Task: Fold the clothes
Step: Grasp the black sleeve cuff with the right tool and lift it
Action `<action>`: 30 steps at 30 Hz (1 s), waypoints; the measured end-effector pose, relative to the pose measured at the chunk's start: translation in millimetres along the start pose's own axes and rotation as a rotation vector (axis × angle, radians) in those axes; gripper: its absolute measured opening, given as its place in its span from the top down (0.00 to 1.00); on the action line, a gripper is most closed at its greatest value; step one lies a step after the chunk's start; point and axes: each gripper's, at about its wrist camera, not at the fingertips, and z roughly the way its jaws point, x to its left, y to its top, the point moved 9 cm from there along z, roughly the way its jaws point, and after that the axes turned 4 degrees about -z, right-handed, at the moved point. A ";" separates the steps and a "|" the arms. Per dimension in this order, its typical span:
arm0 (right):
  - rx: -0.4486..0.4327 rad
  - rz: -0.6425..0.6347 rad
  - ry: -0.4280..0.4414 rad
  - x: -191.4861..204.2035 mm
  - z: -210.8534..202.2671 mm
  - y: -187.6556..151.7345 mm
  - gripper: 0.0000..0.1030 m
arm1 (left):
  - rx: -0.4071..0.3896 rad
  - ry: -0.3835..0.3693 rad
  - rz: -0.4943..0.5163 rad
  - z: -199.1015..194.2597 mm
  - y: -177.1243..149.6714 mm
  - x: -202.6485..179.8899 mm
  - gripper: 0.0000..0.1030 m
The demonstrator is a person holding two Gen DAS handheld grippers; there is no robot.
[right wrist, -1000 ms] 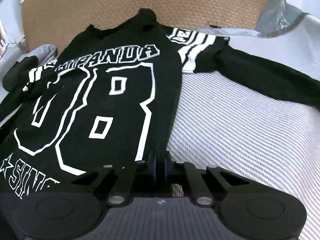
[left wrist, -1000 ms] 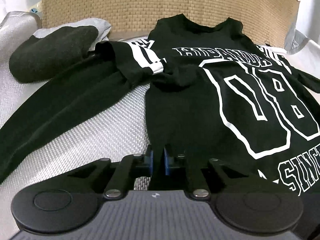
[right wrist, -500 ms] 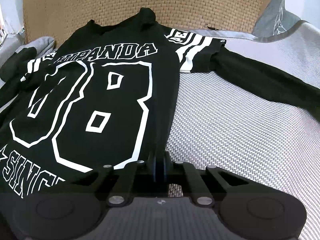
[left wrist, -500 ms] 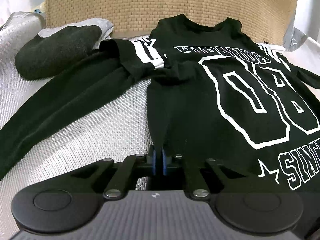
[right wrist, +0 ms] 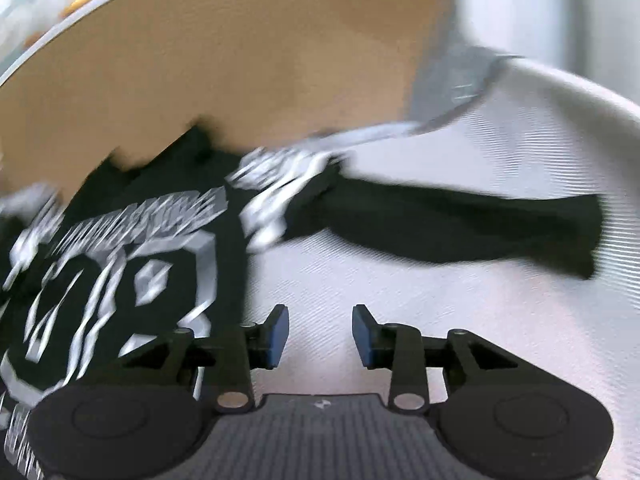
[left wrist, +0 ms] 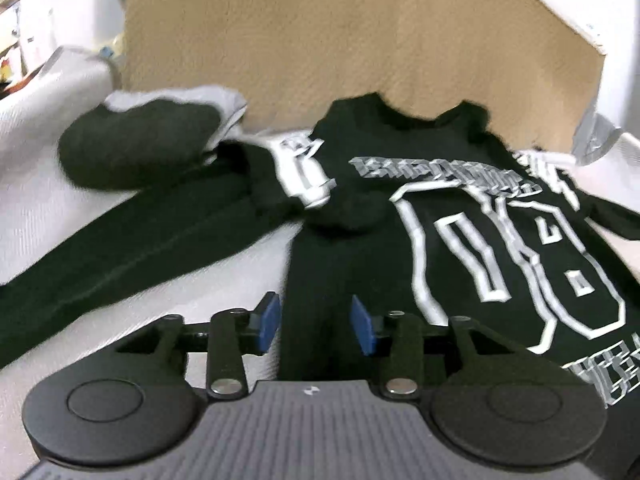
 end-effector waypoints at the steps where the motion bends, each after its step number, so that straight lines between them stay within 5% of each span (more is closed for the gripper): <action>1: -0.012 0.066 -0.027 -20.1 0.5 5.1 0.61 | -0.005 -0.013 0.006 1.4 1.0 -12.1 0.42; 5: -0.024 0.369 -0.128 -99.9 4.1 3.4 0.61 | 0.008 -0.057 0.041 17.2 -6.7 -57.4 0.41; 12: -0.114 0.636 -0.225 -182.3 9.3 -14.2 0.61 | 0.091 -0.044 0.014 61.0 -40.0 -87.4 0.36; 18: -0.211 0.737 -0.111 -192.3 27.2 -15.3 0.61 | 0.062 -0.048 0.107 66.1 -48.8 -98.5 0.20; 30: -0.327 0.777 -0.075 -187.1 10.6 -15.2 0.57 | 0.029 -0.037 0.100 66.1 -50.0 -96.2 0.17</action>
